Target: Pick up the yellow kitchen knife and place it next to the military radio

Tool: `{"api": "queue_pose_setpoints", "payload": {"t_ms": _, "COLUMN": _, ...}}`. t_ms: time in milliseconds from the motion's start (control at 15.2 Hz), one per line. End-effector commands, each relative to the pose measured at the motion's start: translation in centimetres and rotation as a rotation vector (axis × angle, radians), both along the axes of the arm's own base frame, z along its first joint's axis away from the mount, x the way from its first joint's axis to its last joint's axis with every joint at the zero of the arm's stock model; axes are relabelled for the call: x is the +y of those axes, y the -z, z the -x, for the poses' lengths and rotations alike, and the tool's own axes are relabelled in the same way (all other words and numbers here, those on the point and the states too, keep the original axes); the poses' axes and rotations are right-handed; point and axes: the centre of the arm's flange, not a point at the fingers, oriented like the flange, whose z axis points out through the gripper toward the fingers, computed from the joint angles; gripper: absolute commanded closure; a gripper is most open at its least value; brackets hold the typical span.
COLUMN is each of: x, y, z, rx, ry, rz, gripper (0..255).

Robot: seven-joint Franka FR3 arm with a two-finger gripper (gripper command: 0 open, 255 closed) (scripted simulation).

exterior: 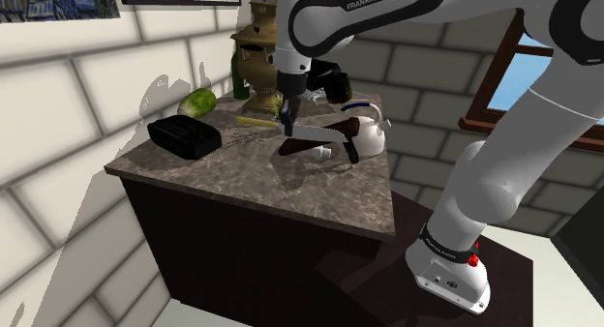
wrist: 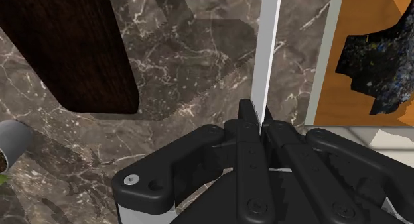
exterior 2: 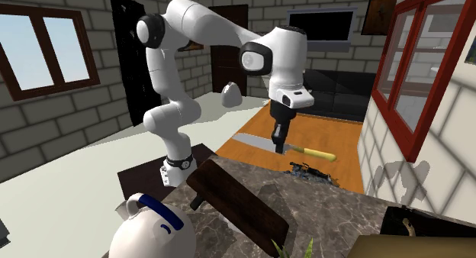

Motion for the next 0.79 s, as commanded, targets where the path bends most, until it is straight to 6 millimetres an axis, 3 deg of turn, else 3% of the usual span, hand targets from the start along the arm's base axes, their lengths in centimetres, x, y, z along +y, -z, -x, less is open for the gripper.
{"api": "queue_pose_setpoints", "payload": {"t_ms": 0, "x": 1.9, "y": 0.0, "z": -2.0, "rx": 0.0, "ry": 0.0, "rz": -0.001, "gripper": 255}}
{"api": "queue_pose_setpoints", "payload": {"t_ms": 726, "x": 11.3, "y": 0.0, "z": -13.6, "rx": 0.0, "ry": 0.0, "rz": -0.001, "gripper": 255}}
